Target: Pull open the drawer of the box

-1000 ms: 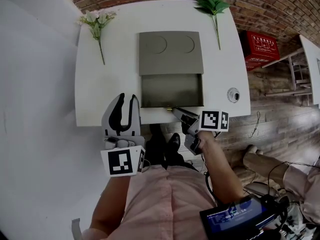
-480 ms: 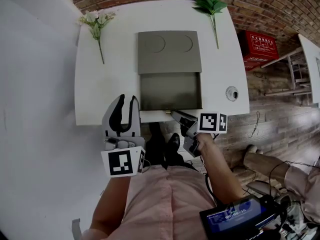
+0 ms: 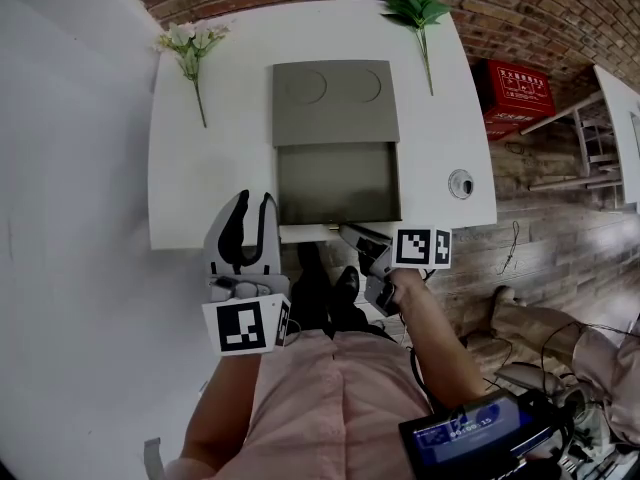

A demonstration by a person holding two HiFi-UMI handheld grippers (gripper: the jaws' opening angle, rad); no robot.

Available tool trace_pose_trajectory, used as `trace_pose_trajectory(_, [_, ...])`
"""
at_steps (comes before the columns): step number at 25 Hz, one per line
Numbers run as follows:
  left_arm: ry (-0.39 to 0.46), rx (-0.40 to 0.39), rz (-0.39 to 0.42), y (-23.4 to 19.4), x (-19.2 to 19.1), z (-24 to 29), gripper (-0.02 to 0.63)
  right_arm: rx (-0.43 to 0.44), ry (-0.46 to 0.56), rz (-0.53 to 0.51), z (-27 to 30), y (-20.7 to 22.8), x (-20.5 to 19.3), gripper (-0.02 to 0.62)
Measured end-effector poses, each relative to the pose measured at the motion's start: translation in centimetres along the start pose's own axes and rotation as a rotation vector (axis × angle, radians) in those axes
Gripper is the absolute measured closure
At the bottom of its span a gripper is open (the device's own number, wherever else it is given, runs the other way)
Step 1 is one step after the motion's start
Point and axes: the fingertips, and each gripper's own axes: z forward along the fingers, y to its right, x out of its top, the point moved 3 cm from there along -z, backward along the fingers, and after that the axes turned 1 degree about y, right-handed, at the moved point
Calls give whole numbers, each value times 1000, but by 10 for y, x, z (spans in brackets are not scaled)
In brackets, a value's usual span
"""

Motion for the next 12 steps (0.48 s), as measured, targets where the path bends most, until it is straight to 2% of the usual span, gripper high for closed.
trace_pose_trajectory(12, [8,-8,10,3,-1,-1,497,4,-7,4,-2,1,-8,543])
